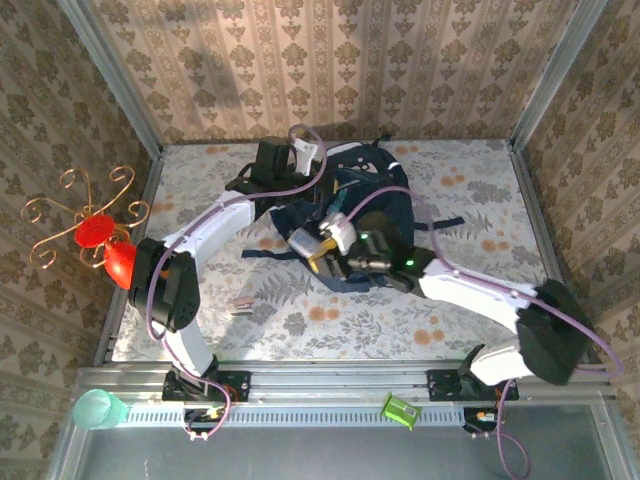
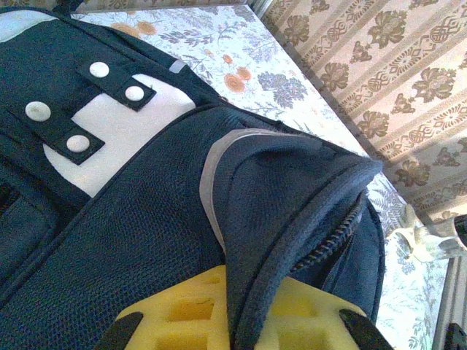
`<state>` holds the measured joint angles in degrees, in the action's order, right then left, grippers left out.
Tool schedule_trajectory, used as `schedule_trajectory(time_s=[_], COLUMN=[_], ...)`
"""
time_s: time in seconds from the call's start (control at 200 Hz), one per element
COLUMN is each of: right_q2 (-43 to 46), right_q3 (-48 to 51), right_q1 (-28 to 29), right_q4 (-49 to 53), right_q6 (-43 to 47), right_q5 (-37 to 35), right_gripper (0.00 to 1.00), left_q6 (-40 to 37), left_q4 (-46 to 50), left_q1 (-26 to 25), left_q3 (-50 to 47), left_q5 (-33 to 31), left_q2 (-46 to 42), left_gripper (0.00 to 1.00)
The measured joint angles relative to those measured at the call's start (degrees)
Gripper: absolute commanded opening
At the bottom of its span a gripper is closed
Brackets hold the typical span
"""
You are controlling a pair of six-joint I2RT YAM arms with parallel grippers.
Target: Pack books, pencil case, and school supplies into a backpack
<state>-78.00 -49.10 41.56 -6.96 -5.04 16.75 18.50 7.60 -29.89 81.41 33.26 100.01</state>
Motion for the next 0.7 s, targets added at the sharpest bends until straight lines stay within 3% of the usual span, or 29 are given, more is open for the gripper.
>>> schedule_trajectory(time_s=[0.14,0.38,0.7], right_q2=[4.9,4.5,-5.7], right_q3=[0.2,-0.8,-7.5], right_q1=[-6.0,-11.6,-12.5], right_q4=[5.8,14.7,8.6], right_q6=[-3.4,-12.2,-31.9], right_q5=[-4.2,-10.1,-10.6], right_gripper=[0.21,0.22,0.24], left_q6=[0.6,0.9,0.8], left_q4=[-0.3,-0.3,-0.4], left_q1=[0.0,0.0,-0.5], left_q3=[0.0,0.0,0.0], left_q5=[0.0,0.0,-0.3], left_q2=[0.0,0.0,0.0], left_gripper=[0.0,0.0,0.0])
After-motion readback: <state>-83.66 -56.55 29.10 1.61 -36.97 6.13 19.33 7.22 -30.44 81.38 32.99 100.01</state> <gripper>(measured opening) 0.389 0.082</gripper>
